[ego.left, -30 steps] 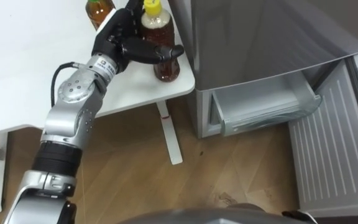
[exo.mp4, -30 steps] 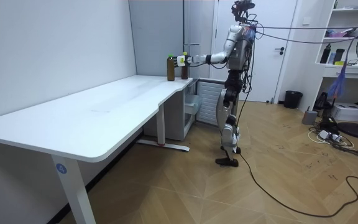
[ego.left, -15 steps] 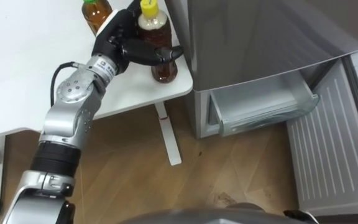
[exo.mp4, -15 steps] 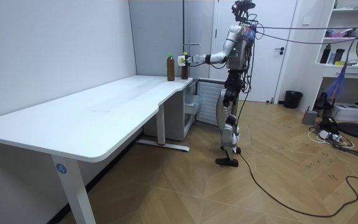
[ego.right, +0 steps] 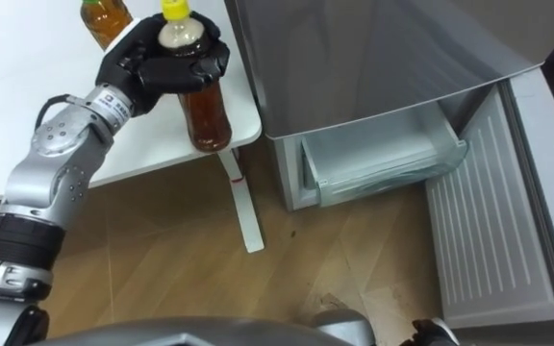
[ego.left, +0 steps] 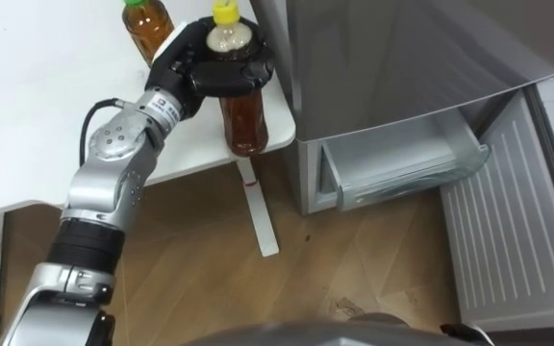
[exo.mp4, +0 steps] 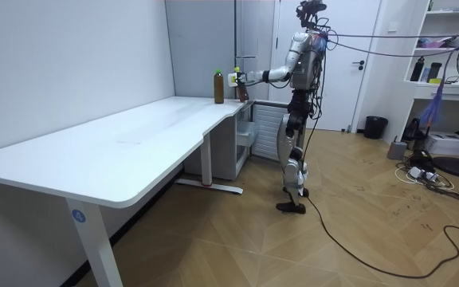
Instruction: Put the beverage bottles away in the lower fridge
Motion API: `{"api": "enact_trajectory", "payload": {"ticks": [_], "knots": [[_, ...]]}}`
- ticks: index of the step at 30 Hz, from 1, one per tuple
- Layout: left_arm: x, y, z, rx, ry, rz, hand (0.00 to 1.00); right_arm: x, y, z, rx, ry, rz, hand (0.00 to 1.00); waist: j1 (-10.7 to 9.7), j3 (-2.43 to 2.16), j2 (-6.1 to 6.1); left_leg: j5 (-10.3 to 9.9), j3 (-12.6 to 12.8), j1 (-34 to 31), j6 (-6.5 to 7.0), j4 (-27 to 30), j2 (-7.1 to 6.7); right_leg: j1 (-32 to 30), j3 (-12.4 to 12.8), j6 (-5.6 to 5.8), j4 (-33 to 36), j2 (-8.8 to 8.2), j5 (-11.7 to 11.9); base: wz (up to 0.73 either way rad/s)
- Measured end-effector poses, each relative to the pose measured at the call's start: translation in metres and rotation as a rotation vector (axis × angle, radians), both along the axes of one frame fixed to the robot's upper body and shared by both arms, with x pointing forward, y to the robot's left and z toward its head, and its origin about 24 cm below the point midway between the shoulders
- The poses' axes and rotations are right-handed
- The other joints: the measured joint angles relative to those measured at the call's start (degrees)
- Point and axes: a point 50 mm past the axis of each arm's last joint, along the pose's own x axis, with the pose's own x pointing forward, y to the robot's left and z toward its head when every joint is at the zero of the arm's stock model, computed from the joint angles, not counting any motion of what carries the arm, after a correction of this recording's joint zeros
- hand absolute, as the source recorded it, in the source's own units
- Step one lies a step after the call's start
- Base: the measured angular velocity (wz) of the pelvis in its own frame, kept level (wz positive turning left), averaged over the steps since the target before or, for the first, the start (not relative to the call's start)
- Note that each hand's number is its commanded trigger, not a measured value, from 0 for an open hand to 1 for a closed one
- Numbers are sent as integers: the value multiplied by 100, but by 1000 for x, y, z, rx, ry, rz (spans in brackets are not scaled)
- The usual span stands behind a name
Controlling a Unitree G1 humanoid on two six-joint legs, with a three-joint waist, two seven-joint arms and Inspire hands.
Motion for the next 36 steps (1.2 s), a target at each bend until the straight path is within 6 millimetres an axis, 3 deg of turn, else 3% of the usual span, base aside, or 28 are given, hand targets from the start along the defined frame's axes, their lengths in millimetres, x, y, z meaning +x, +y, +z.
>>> {"api": "enact_trajectory", "payload": {"ticks": [19,27,32,36], "knots": [[-1,-9,-1,1,7,-34,100,-1,2,-2,16,23,18,0,29,-8,13,0,0,0,0,-11,2,-27,72,-1,4,14,1,0],[-5,-21,31,-19,-134,-121,100,-2,1,-2,21,31,18,0,174,-25,-76,1,-55,-59,1,-11,2,-50,-12,-1,-4,3,1,2],[-14,-24,40,-24,-180,-155,100,1,1,-1,16,27,28,0,182,-27,-72,1,-141,-57,1,-8,2,-6,-117,-1,-9,-9,1,10],[-21,-27,52,-30,-236,-175,100,0,1,-1,17,30,23,0,386,-39,-54,1,-147,-65,1,6,2,-3,-177,-3,-15,-14,3,1]]}}
